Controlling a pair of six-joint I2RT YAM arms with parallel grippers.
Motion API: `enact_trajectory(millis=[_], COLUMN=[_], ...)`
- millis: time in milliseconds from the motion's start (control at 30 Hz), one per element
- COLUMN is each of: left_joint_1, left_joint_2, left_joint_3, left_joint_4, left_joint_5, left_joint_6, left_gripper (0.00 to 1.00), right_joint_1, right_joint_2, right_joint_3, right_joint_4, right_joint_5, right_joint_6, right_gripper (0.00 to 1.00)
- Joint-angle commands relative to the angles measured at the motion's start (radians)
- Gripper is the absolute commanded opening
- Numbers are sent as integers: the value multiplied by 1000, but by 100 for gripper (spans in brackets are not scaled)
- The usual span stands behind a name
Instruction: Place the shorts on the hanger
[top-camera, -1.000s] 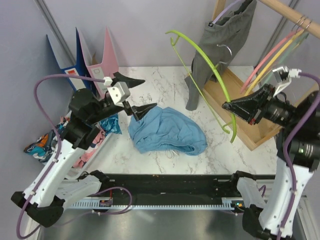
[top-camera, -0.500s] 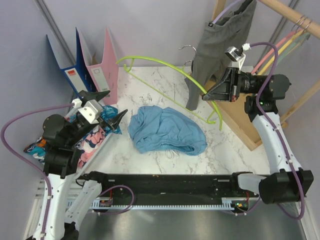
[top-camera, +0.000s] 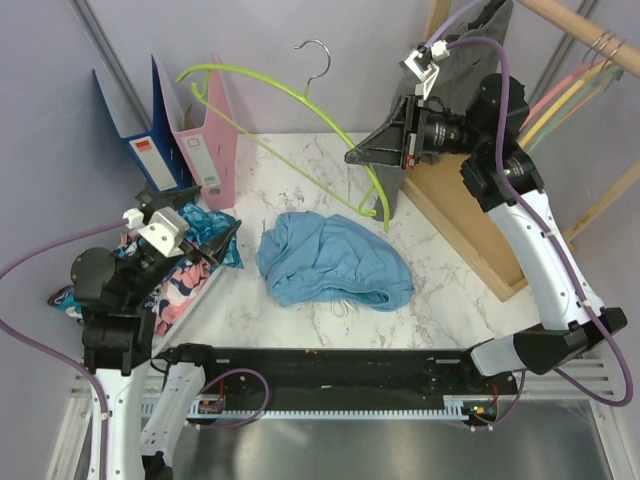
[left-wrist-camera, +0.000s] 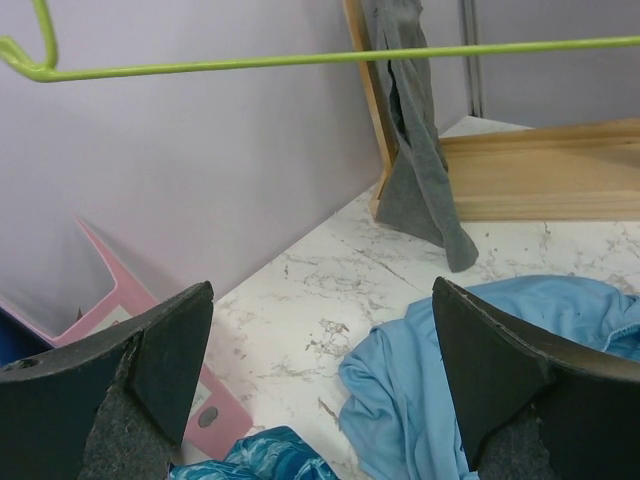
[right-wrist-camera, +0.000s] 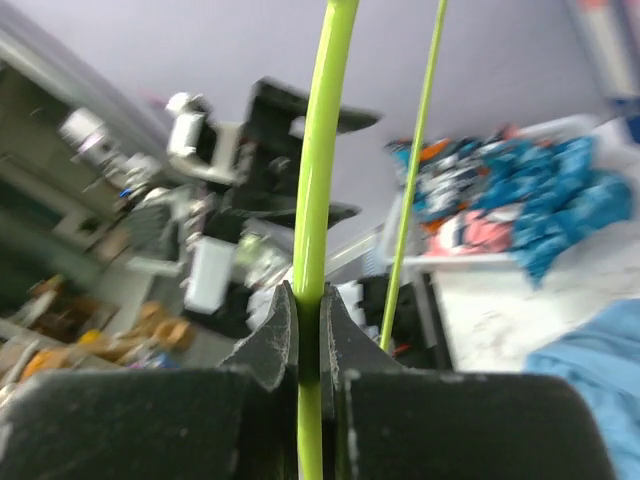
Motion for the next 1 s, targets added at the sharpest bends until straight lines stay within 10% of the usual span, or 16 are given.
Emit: enact_trajectory(millis=[0, 167, 500, 967], left_joint_1=[5, 5, 5, 4], left_joint_2=[0, -1, 11, 201], left_joint_3=[105, 157, 127, -4], left_joint_4=[-51, -196, -460, -543], left_joint_5=[17, 12, 135, 376], left_joint_6=[-10, 25, 446, 921], left_gripper=[97, 98, 95, 93], right_joint_1=[14, 200, 328, 435], right_joint_2=[28, 33, -88, -179], right_joint_3=[105, 79, -7, -76], right_joint_4=[-546, -790, -978, -1100], right_joint_5=[327, 693, 674, 571], right_joint_6=[-478, -979, -1469, -1589], right_gripper=[0, 0, 0, 0])
